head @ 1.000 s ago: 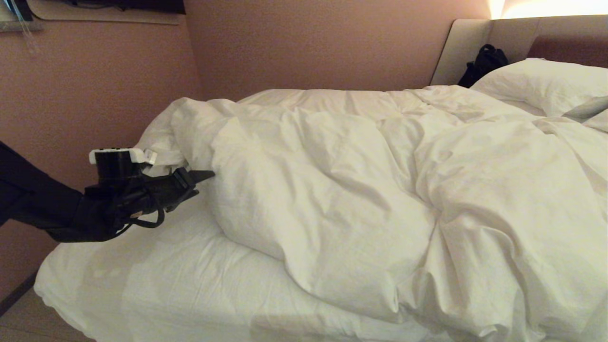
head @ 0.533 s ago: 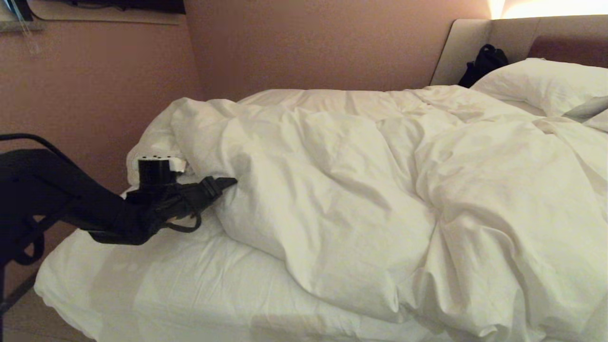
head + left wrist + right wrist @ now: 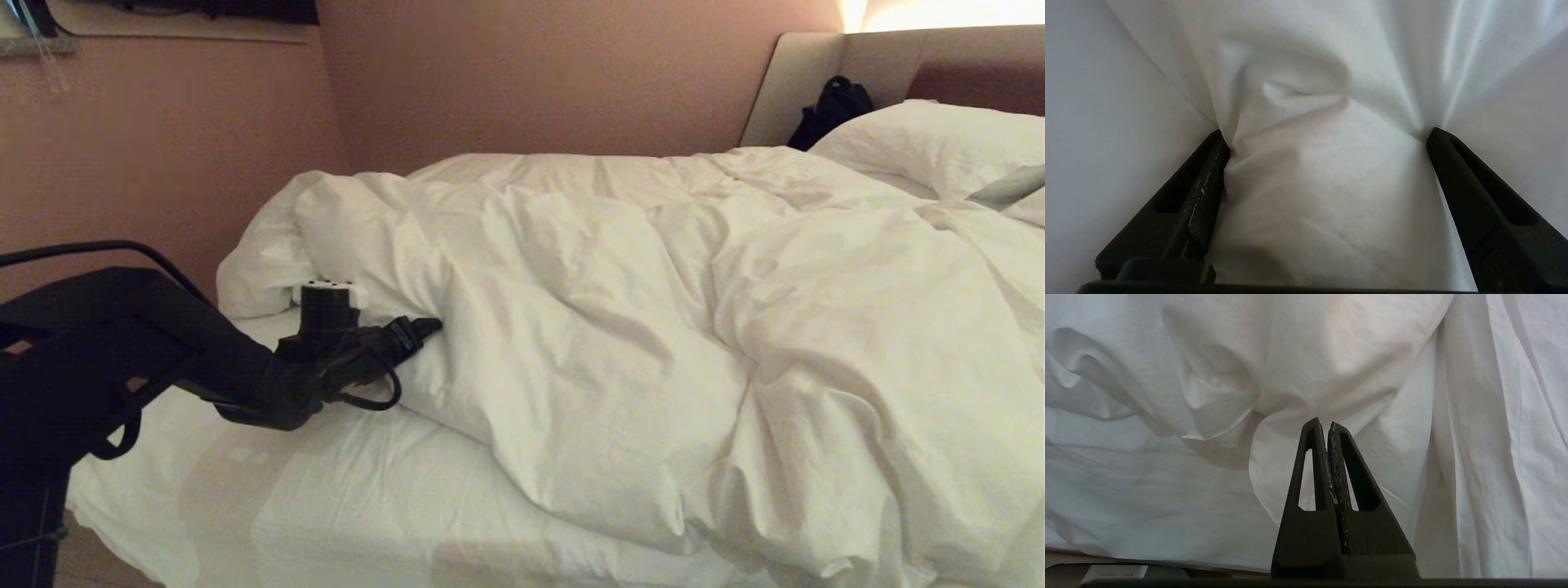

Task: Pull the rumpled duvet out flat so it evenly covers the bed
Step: Flatten the corners of the folded blanket

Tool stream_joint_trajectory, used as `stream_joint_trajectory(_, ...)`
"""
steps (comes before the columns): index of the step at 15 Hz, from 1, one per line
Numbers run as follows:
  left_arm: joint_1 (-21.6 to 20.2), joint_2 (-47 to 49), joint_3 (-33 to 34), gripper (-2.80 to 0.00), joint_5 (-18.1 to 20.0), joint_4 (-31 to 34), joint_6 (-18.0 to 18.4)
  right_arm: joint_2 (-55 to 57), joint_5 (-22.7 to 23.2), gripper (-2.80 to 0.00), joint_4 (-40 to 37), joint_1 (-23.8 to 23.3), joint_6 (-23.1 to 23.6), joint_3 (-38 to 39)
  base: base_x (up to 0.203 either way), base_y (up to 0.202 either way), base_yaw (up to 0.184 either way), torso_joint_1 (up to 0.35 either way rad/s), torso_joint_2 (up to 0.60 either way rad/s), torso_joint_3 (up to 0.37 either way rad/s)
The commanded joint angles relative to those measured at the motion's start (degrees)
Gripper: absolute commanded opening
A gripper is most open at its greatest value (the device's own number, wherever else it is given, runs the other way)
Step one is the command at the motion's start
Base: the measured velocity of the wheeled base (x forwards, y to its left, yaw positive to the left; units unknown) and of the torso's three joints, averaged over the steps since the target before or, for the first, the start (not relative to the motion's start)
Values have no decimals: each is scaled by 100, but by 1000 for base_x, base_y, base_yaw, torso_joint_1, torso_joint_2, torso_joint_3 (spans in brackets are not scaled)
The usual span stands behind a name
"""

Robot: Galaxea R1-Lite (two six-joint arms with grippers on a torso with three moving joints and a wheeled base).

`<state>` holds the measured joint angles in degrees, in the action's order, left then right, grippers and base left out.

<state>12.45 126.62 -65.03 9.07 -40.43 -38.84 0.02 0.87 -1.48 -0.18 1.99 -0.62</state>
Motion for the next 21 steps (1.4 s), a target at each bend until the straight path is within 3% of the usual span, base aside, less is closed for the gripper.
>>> stream_joint_trajectory(1,-12,-58,7,0,7,-14,-27,-2,1,-280,-2,1,4,1,0,0,0,0,0,0)
stream_joint_trajectory(4,-59,-181,56,0,14,9,-37,-2,1,-280,-2,1,4,1,0,0,0,0,0,0)
stream_joint_trajectory(5,-76,-217,69,-280,25,17,-45,-2,1,-280,-2,1,4,1,0,0,0,0,0,0)
stream_joint_trajectory(8,-170,-363,49,-280,142,311,-55,-2,1,-280,-2,1,4,1,0,0,0,0,0,0)
stream_joint_trajectory(11,-381,-613,32,-280,863,665,-77,-2,1,-280,-2,1,4,1,0,0,0,0,0,0)
stream_joint_trajectory(16,-583,-853,19,-280,939,868,-66,-2,1,-280,-2,1,4,1,0,0,0,0,0,0)
stream_joint_trajectory(21,-619,-1884,12,-280,1262,1934,-78,-2,1,-280,-2,1,4,1,0,0,0,0,0,0)
